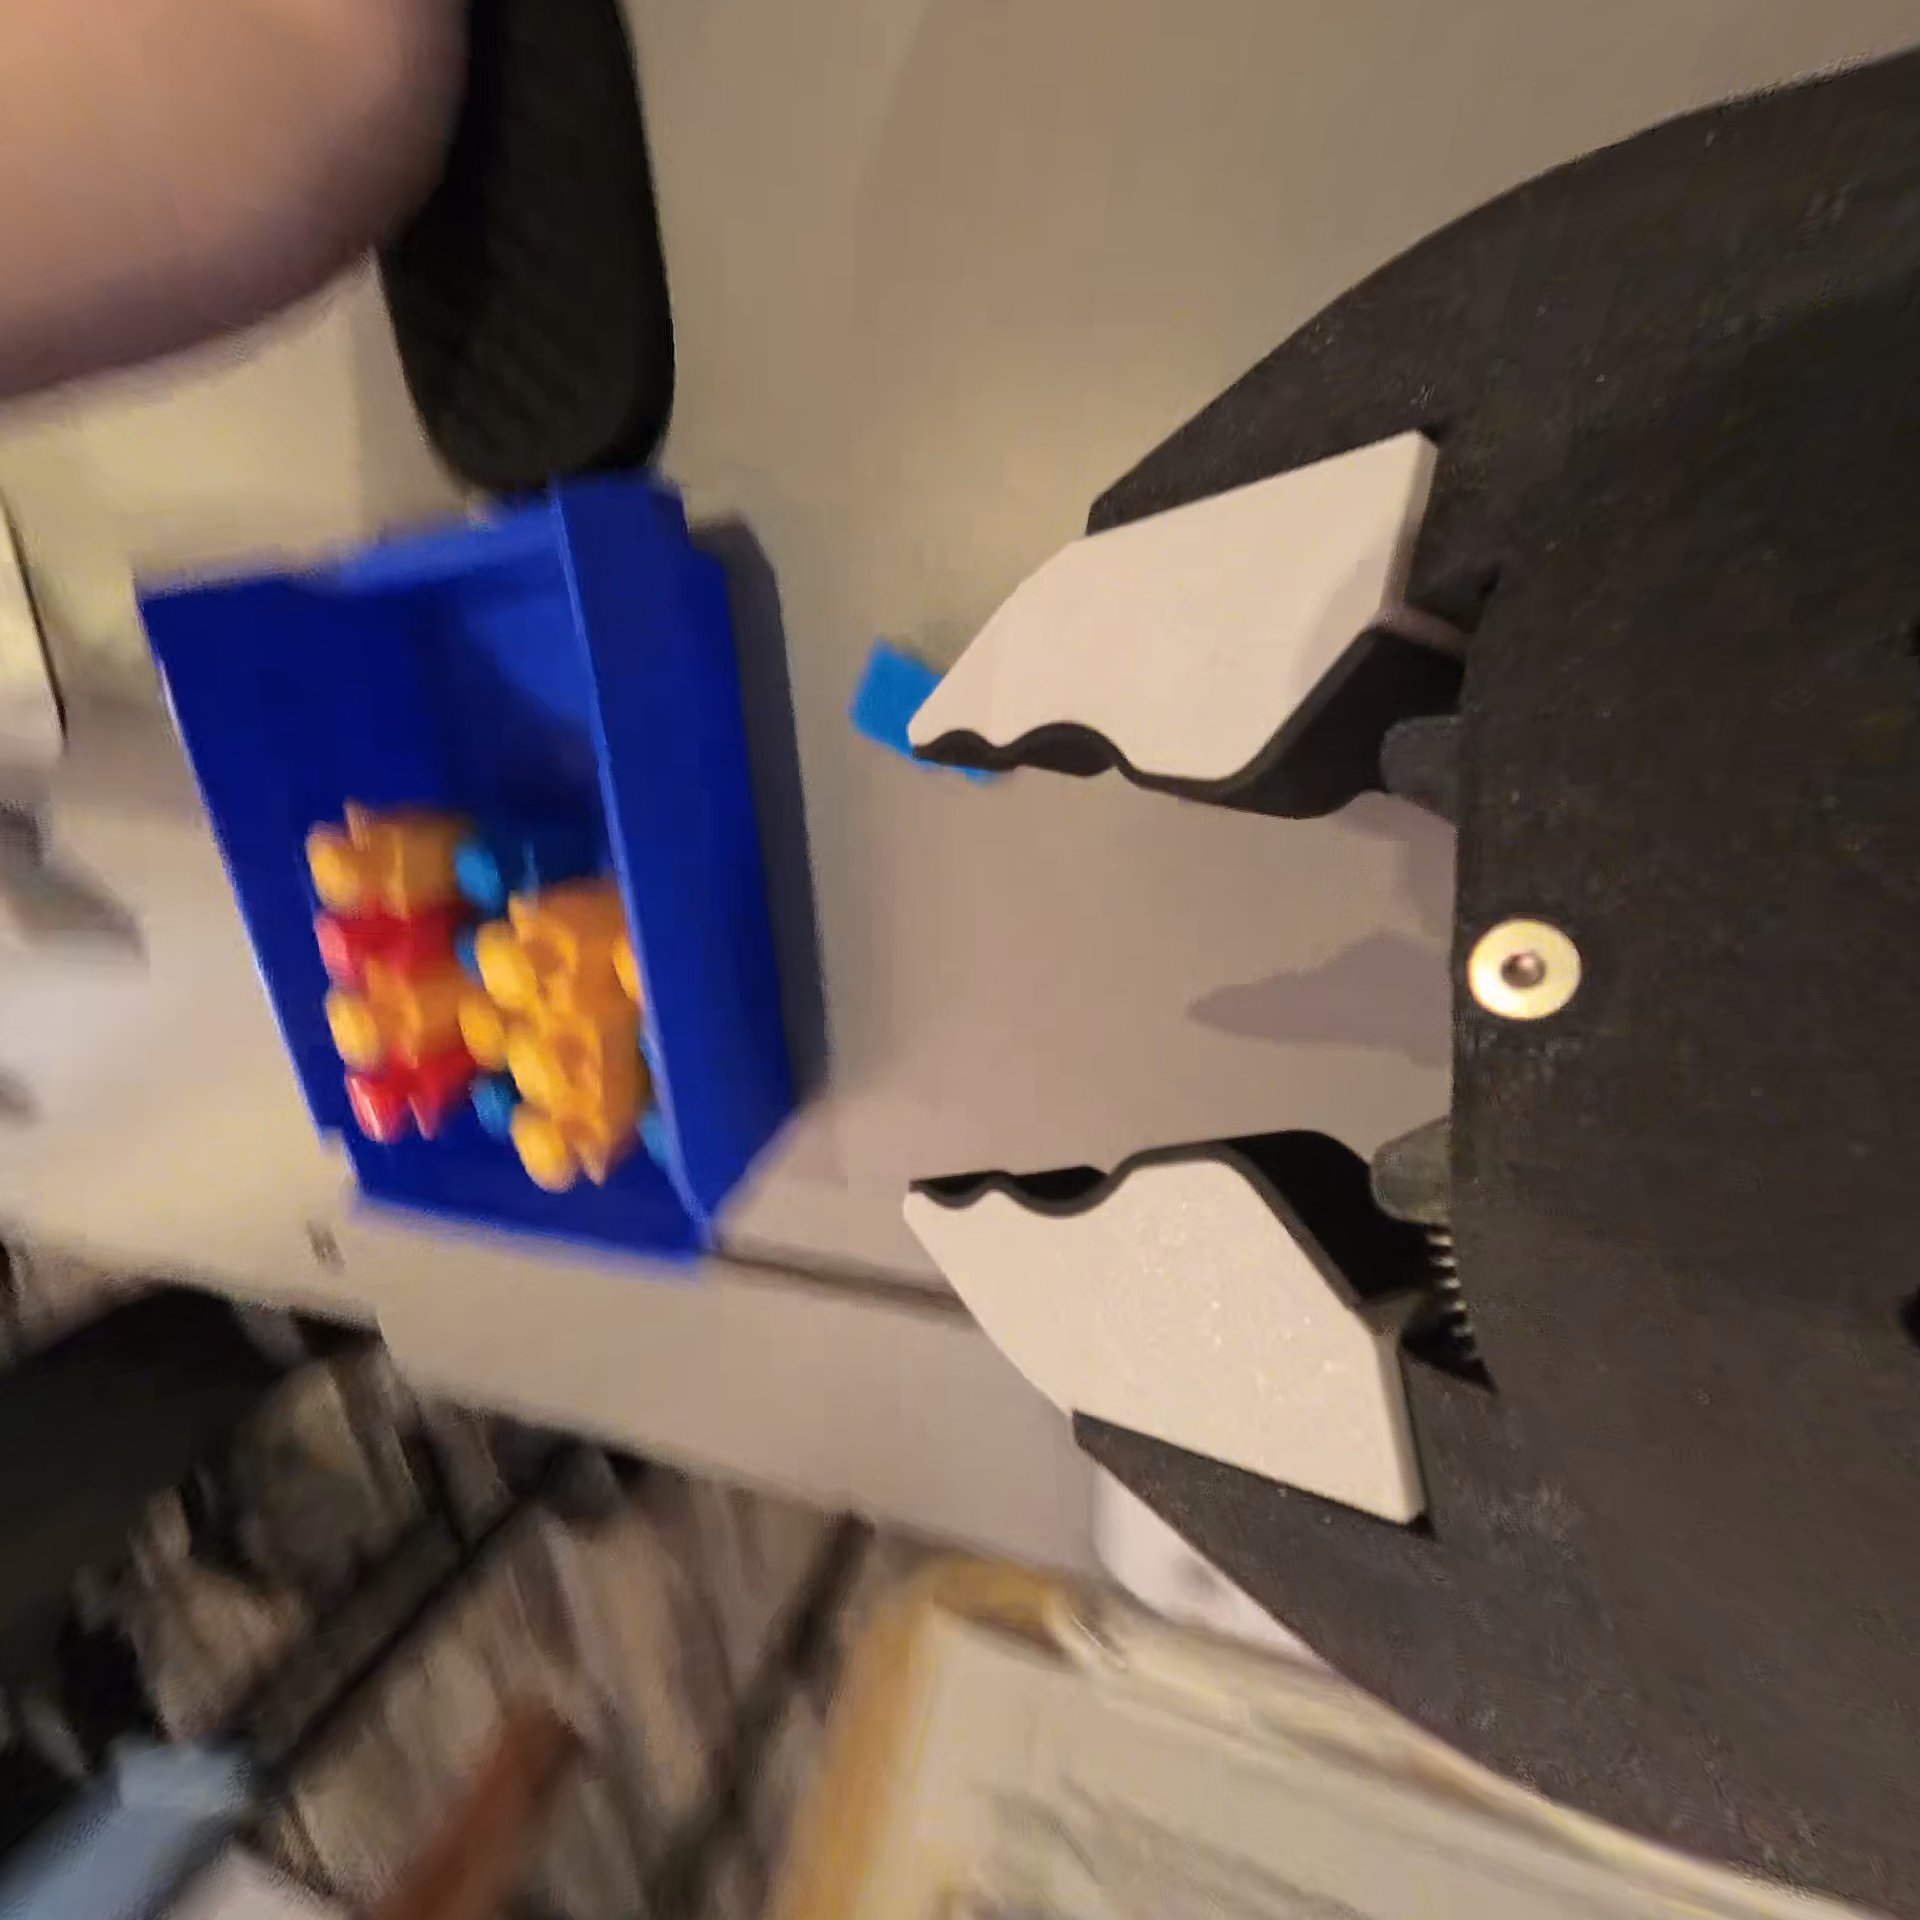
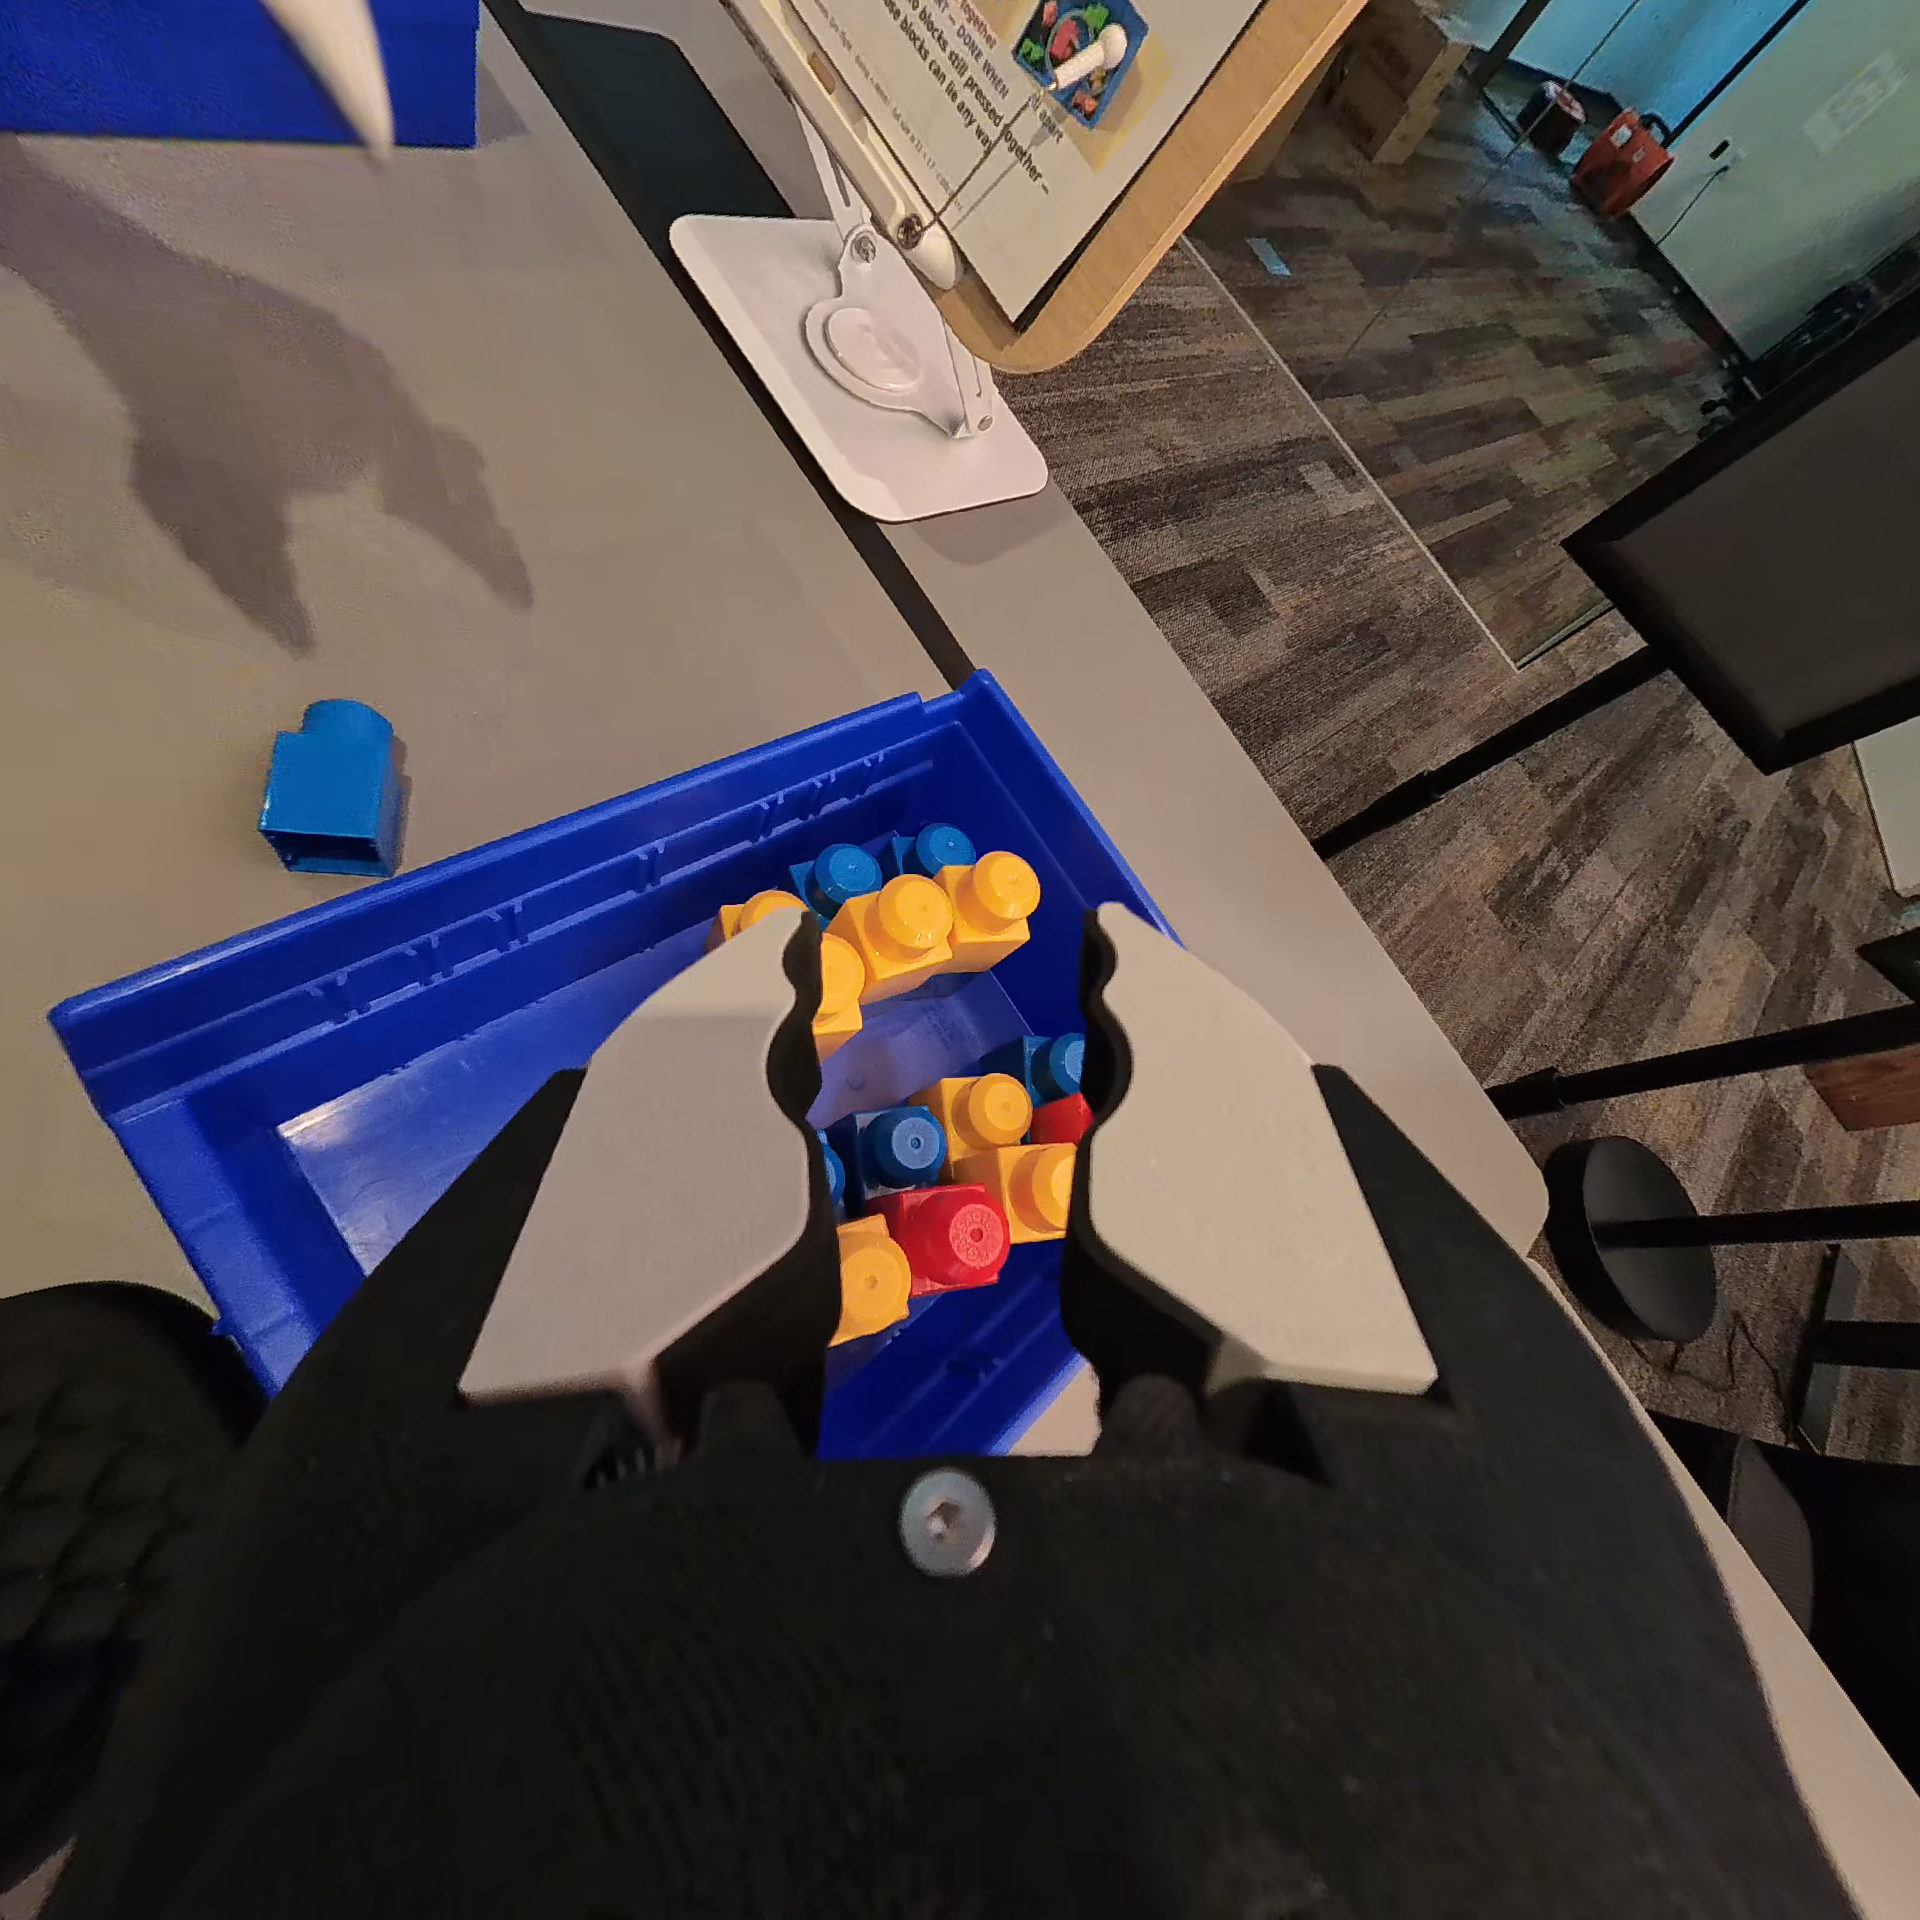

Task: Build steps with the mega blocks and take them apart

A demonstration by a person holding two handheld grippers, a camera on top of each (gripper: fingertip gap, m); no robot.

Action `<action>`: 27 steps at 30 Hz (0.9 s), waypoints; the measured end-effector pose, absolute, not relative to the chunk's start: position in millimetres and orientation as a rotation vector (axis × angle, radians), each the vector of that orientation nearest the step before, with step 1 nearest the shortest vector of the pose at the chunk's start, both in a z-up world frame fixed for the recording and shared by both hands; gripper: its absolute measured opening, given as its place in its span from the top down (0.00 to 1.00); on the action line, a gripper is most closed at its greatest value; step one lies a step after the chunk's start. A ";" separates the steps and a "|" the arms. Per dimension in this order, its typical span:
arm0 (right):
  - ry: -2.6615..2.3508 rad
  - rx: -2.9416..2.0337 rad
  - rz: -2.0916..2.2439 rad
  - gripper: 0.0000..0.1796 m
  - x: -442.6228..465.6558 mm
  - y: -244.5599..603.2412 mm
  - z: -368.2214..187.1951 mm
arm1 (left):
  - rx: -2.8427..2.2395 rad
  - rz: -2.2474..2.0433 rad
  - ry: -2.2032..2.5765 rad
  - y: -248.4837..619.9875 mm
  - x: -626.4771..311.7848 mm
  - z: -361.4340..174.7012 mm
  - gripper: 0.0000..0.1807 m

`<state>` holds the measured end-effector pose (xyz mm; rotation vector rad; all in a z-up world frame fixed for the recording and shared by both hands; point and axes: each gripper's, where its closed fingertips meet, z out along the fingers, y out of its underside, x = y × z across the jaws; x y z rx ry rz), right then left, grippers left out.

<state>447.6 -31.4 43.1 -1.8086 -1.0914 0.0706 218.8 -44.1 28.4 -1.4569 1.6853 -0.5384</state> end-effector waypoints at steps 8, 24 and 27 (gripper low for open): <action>-1.104 -1.812 0.052 0.73 445.9 -30.6 42.5 | -1.906 0.503 0.980 78.8 -64.4 22.4 0.59; -1.119 -1.861 0.044 0.73 448.7 -28.0 30.3 | -2.394 0.766 0.656 96.8 -199.0 -106.6 0.63; -1.127 -1.869 0.034 0.73 448.6 -27.1 28.1 | -2.406 0.792 0.681 97.1 -200.7 -111.1 0.65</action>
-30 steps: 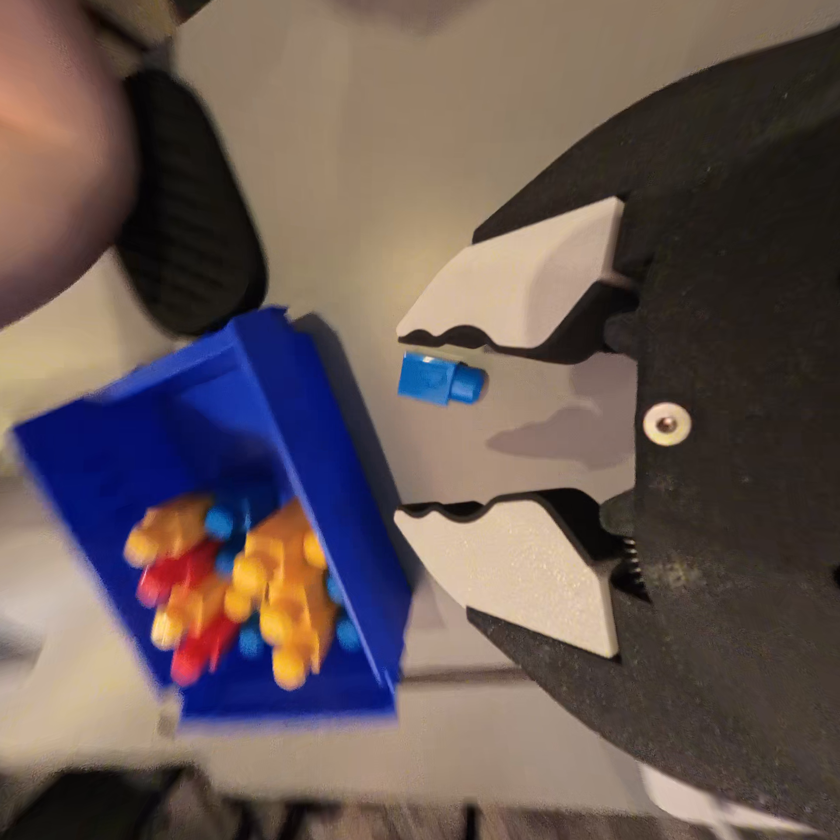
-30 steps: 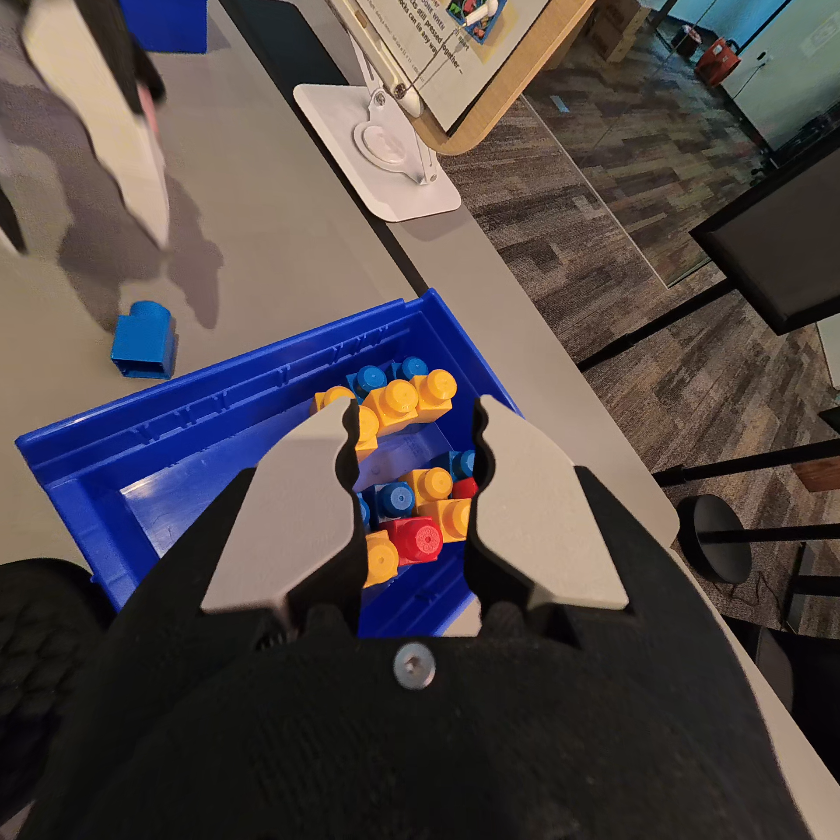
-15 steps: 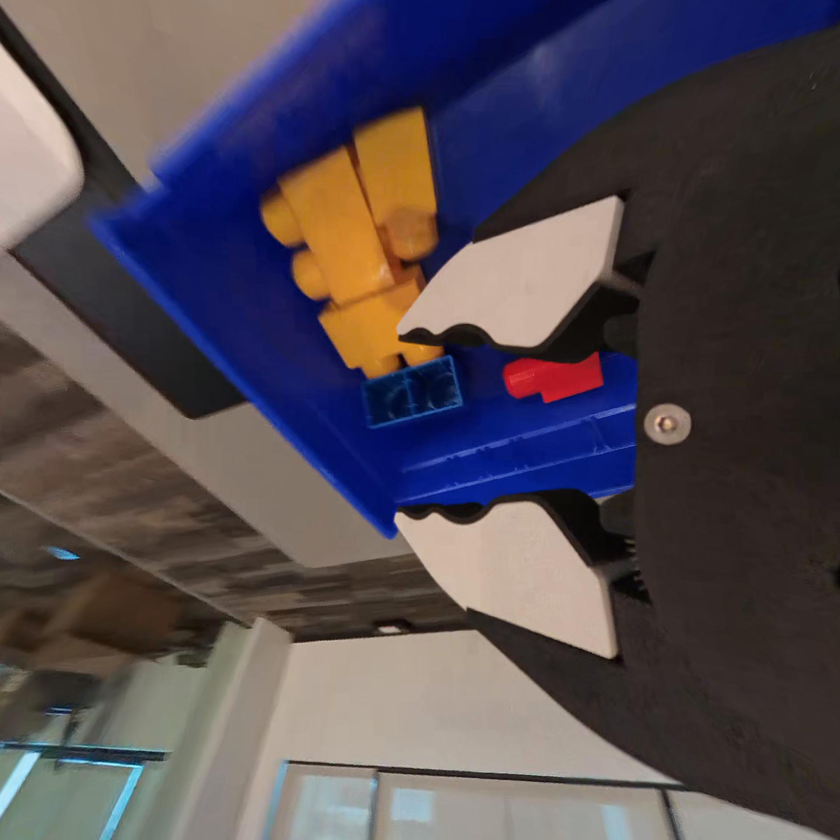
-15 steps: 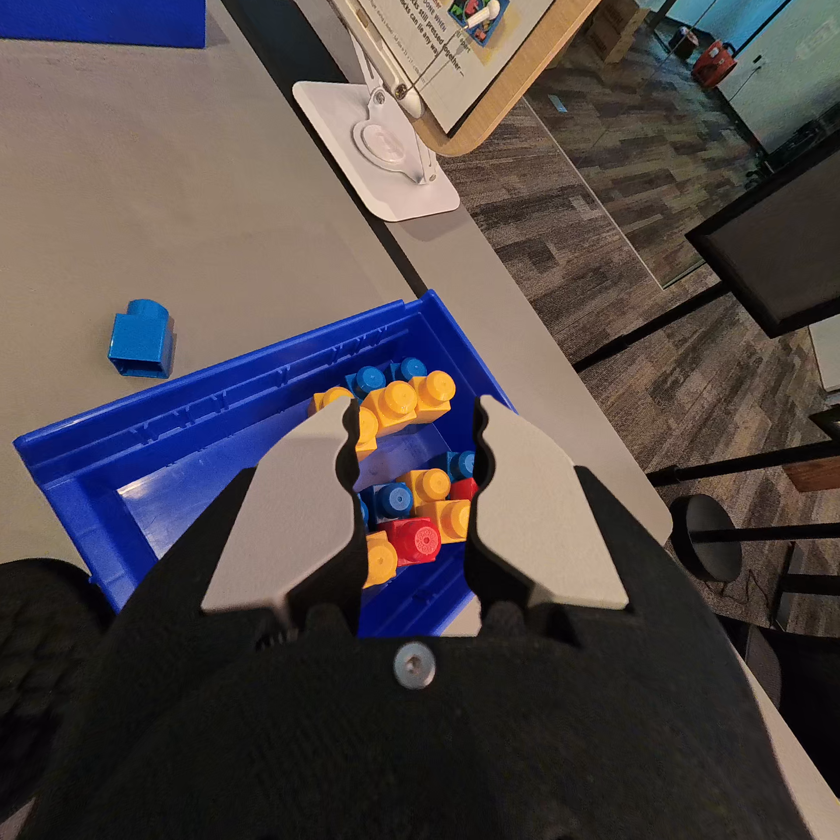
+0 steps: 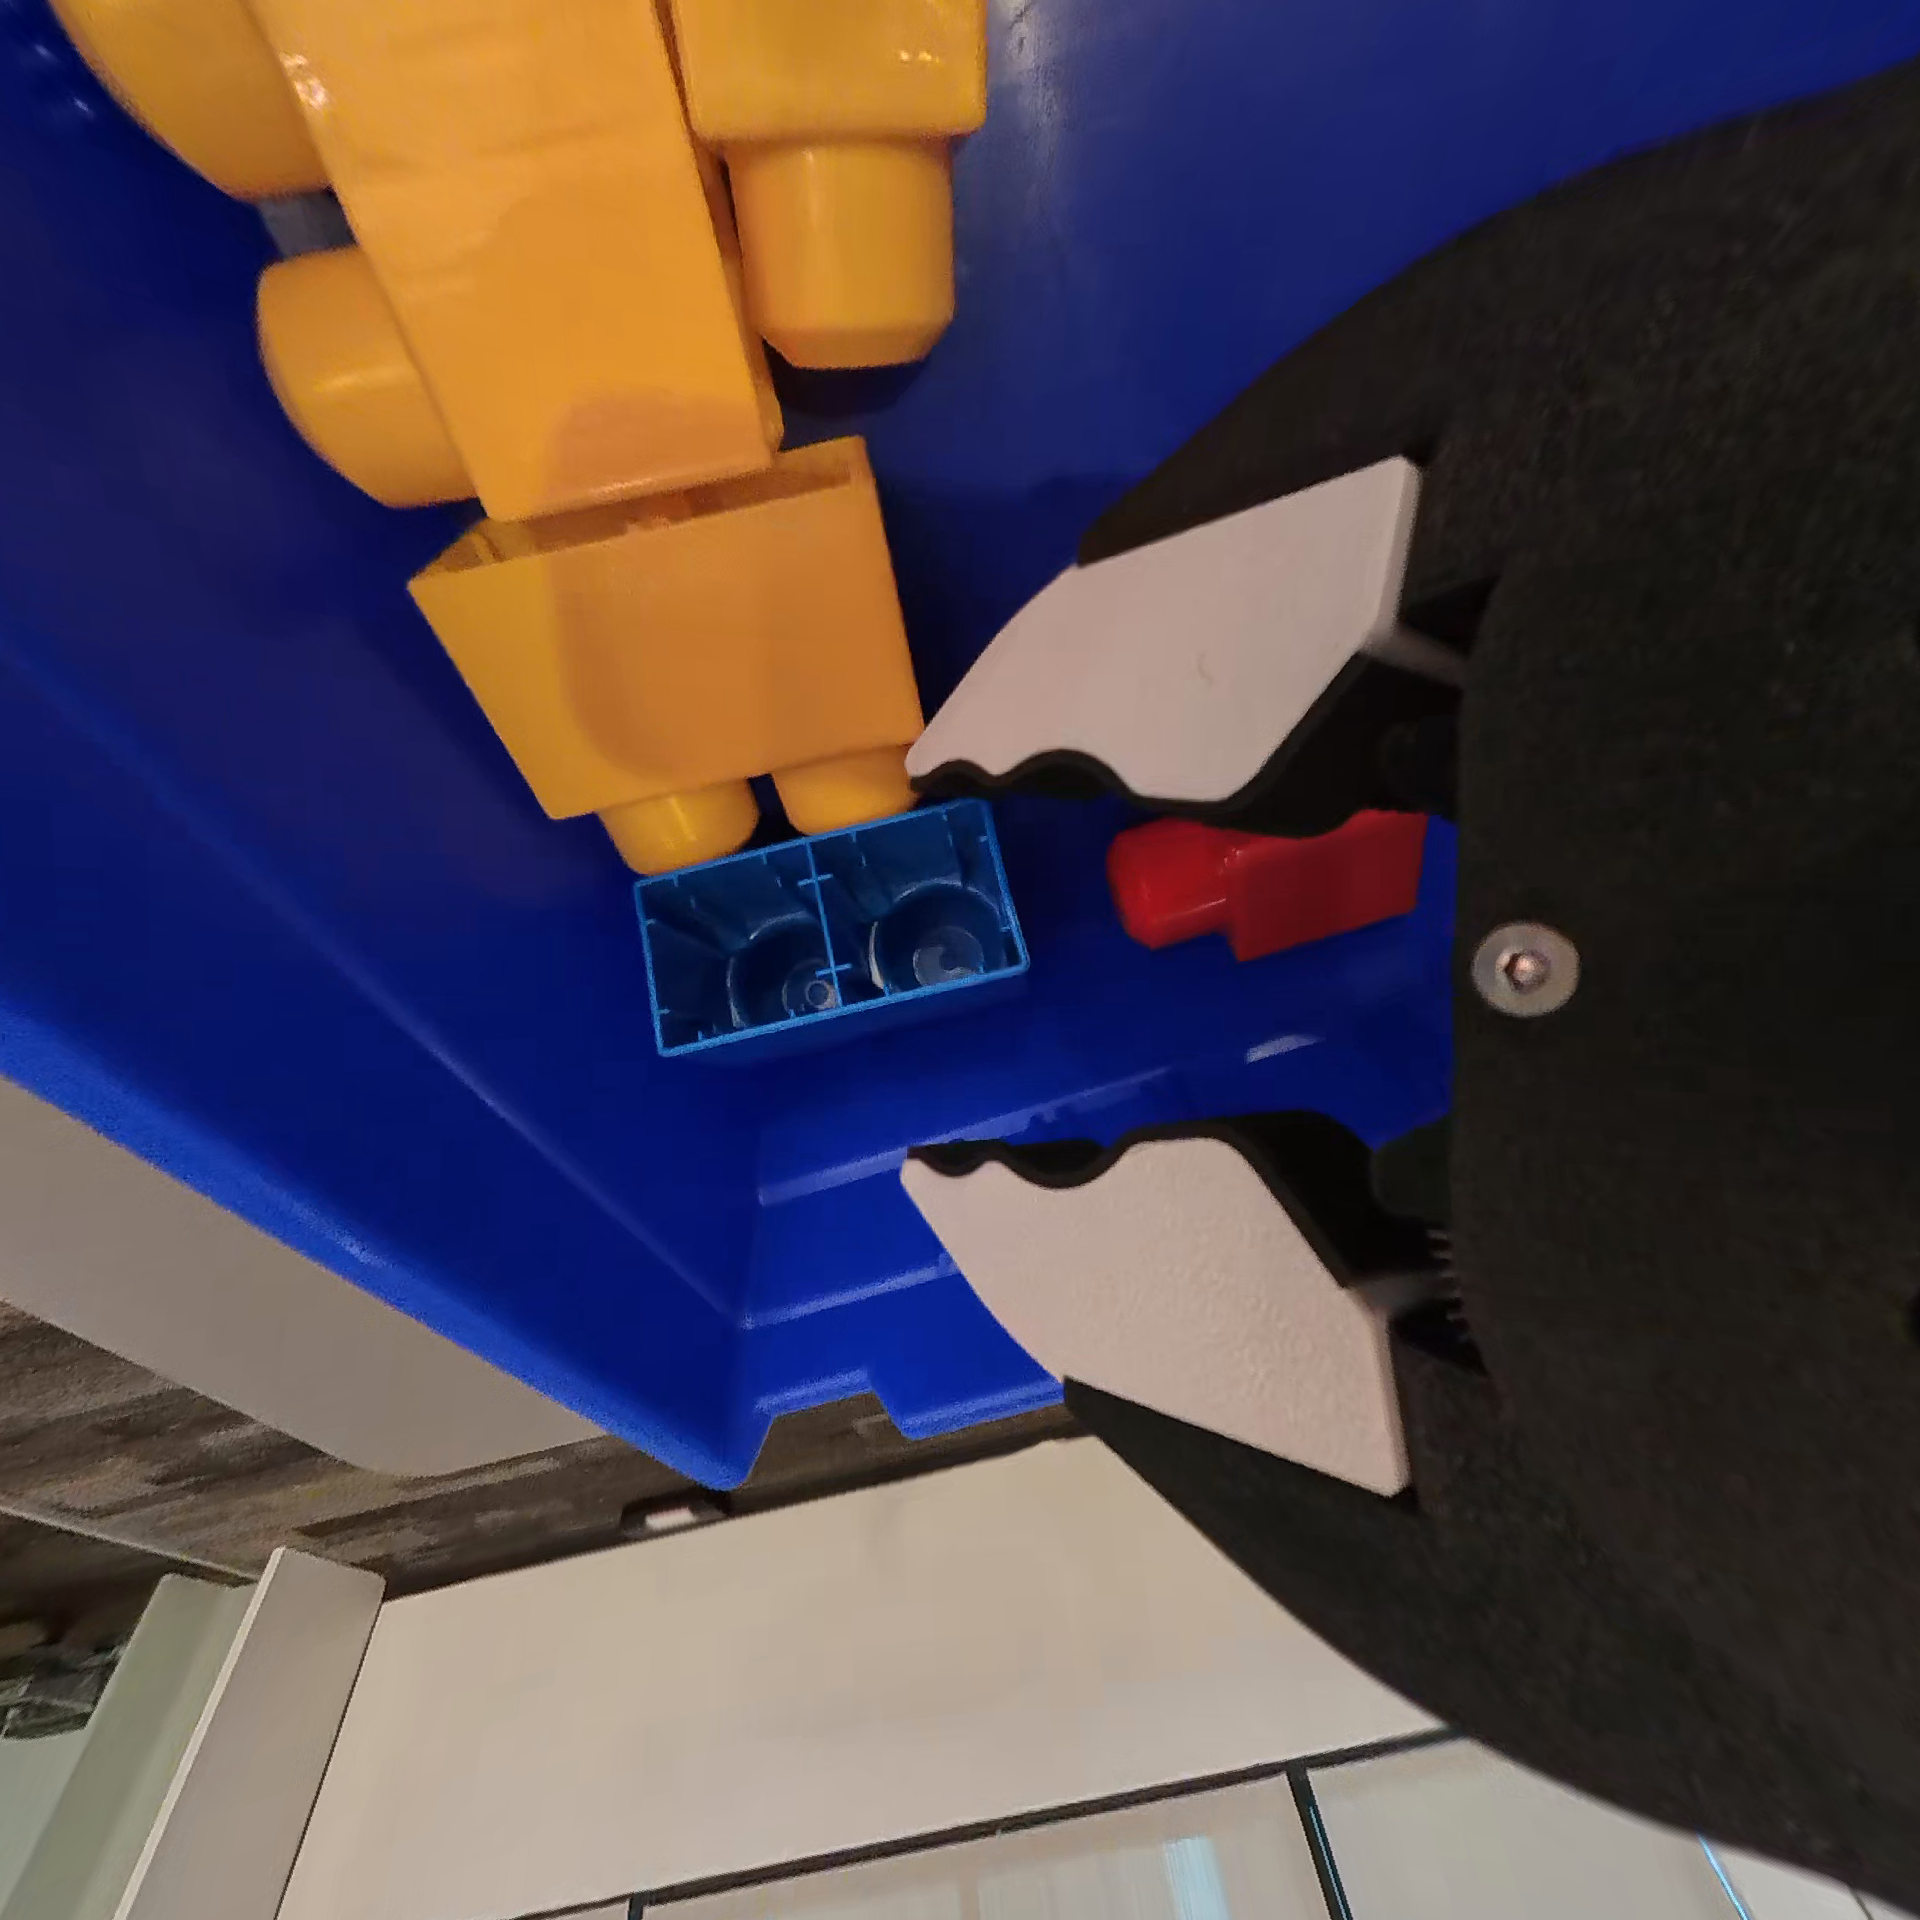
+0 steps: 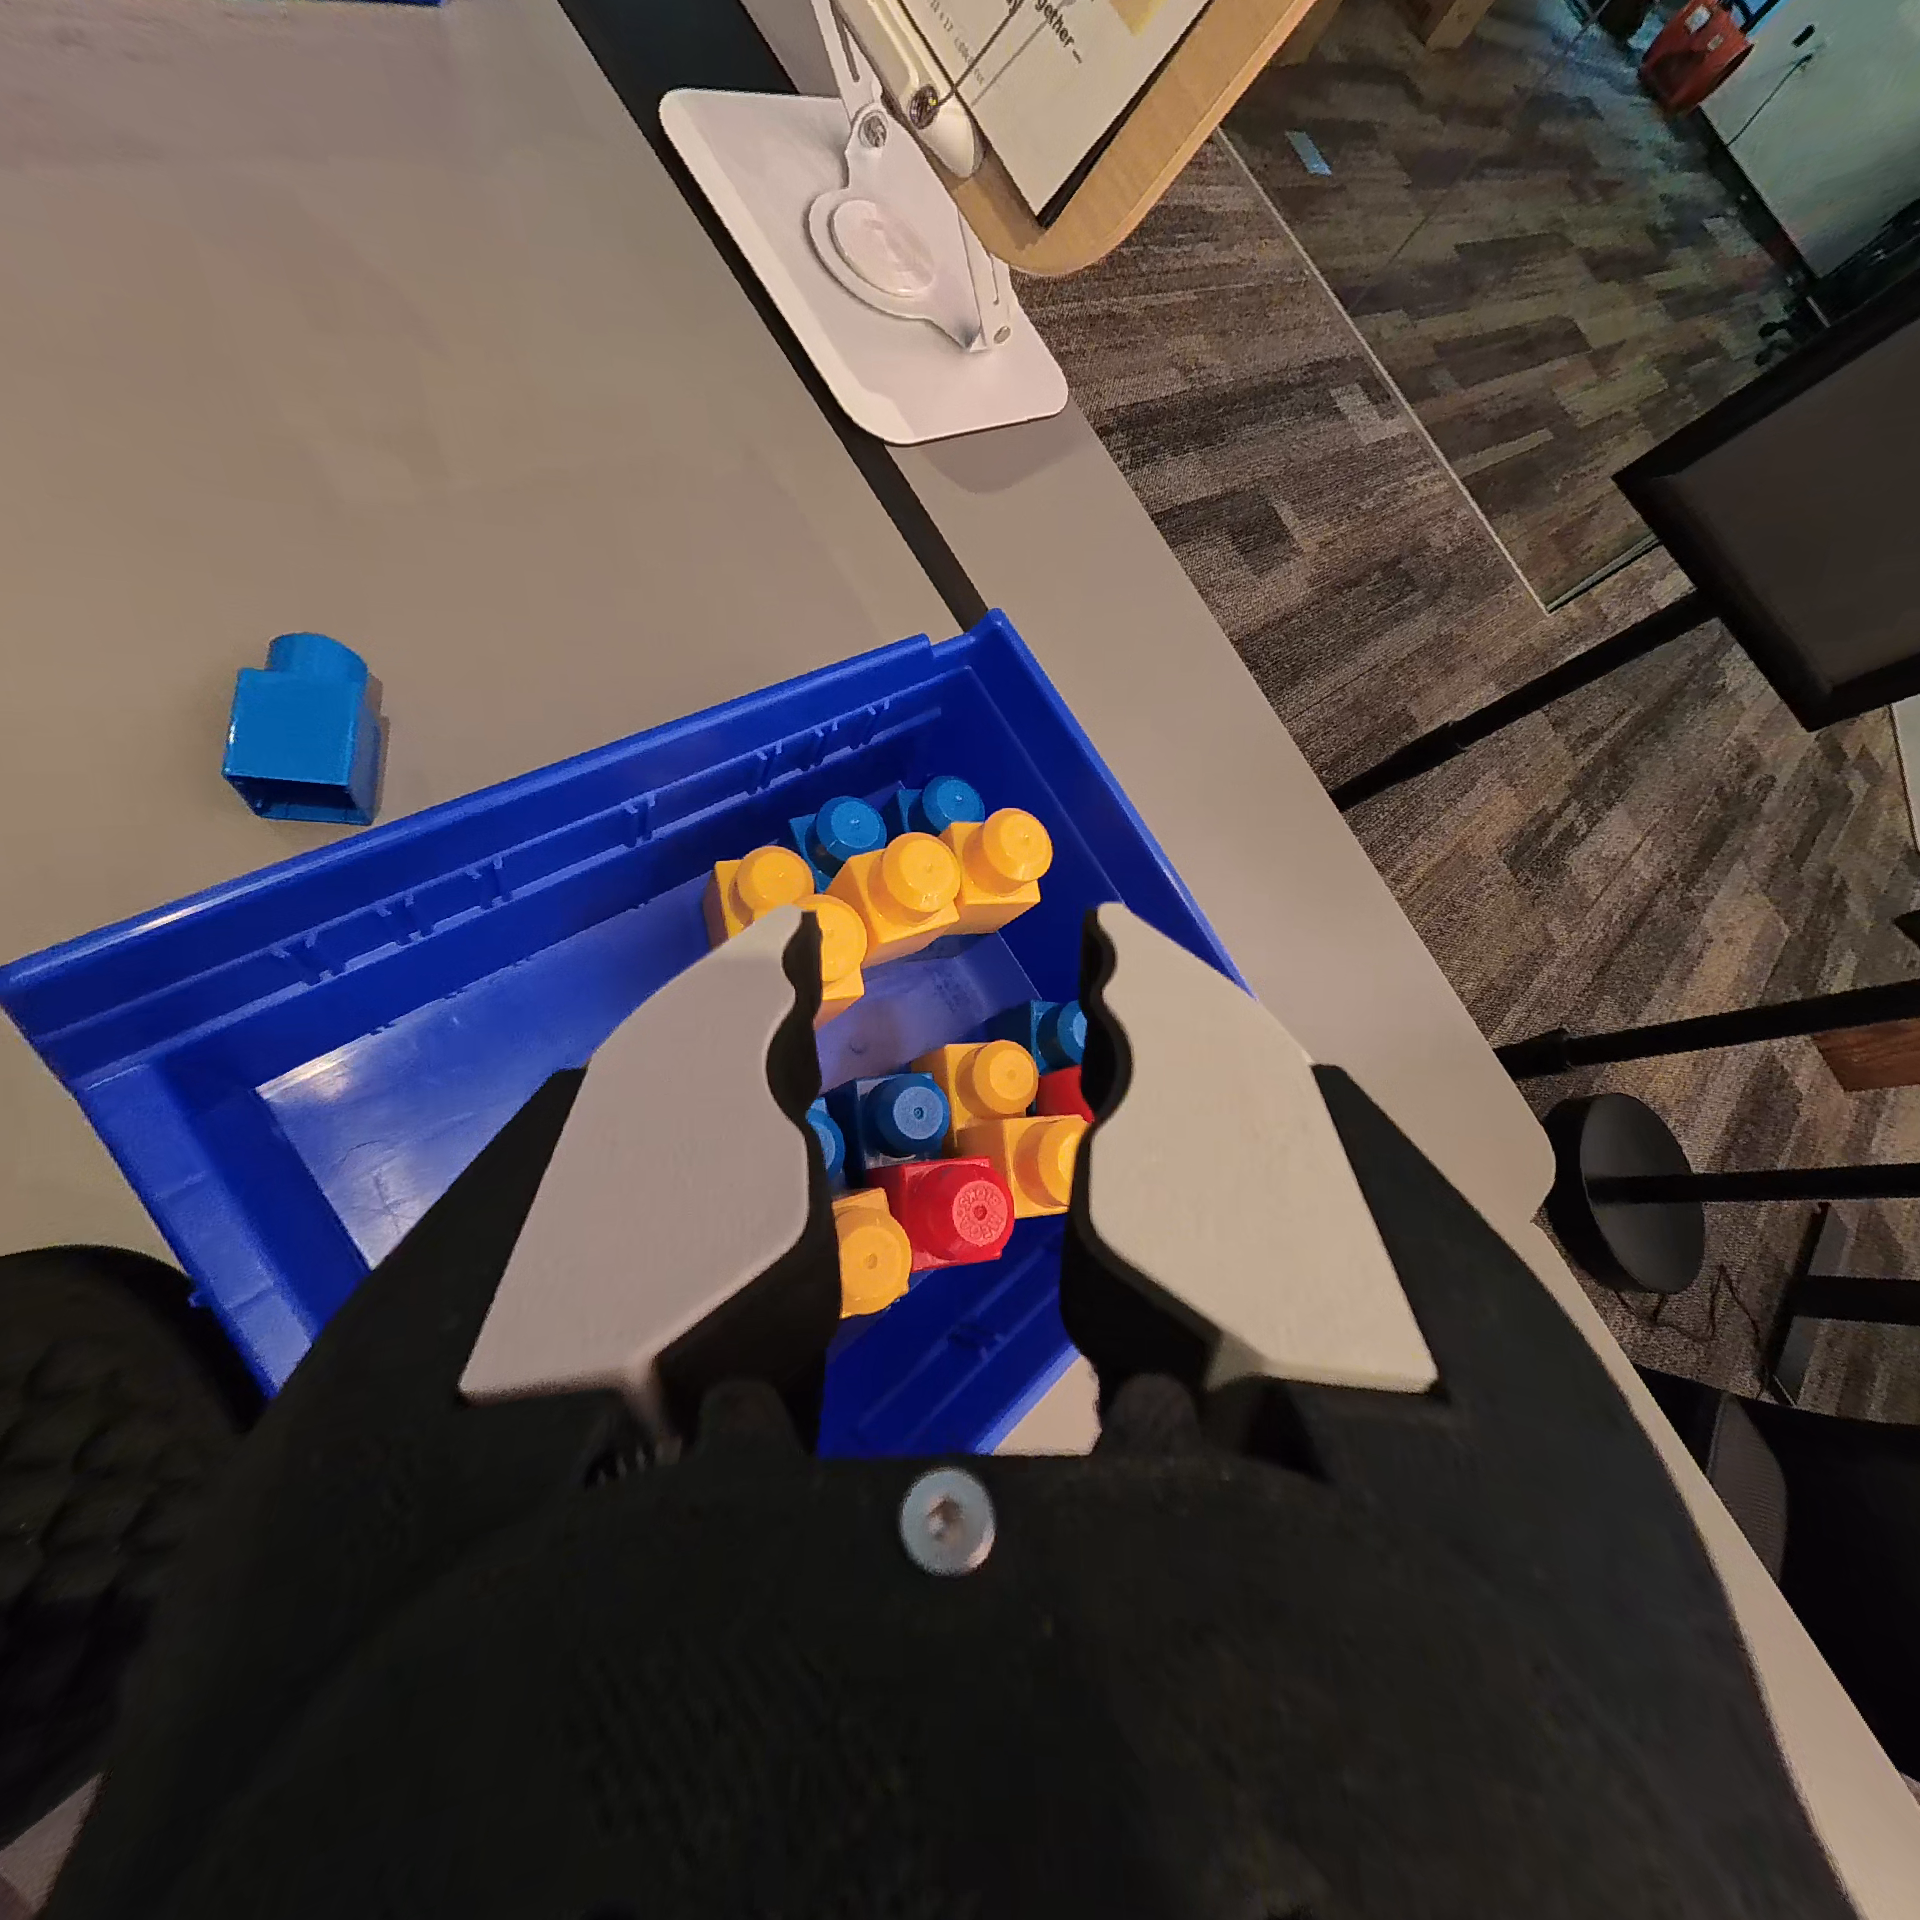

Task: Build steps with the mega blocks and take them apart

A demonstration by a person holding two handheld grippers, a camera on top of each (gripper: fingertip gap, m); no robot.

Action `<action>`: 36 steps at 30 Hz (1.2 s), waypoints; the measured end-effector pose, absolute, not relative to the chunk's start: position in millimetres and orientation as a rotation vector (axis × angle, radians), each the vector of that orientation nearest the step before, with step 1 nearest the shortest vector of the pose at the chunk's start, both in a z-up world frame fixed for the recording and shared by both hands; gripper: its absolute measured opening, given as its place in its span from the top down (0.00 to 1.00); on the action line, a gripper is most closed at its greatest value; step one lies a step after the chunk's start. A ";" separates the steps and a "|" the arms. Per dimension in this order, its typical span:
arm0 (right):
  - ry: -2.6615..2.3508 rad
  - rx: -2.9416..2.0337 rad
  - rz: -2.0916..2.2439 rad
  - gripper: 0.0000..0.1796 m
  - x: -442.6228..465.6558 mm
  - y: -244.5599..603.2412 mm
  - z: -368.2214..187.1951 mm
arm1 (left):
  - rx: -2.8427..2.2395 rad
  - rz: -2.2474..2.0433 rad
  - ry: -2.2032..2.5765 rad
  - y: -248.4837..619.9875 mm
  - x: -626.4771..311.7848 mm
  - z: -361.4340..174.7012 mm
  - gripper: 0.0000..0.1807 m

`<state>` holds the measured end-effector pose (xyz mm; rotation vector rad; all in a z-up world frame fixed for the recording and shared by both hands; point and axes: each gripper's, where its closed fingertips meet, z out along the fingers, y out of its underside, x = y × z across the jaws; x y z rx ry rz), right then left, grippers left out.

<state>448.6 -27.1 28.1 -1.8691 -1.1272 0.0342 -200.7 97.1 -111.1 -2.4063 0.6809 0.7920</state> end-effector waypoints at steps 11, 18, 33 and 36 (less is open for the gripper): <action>-1.166 -1.884 0.032 0.73 442.8 -27.6 21.8 | -2.457 0.698 0.663 97.8 -197.7 -113.5 0.79; -1.182 -1.886 0.027 0.73 439.5 -27.1 20.3 | -2.397 0.644 0.634 89.5 -193.9 -79.0 0.80; -1.376 -1.367 0.665 0.72 220.1 -73.9 64.0 | -1.825 -0.519 0.991 -38.9 60.8 86.2 0.81; -1.342 -1.327 0.799 0.67 176.2 -83.1 56.7 | -1.749 -0.730 1.107 -77.4 103.0 94.1 0.81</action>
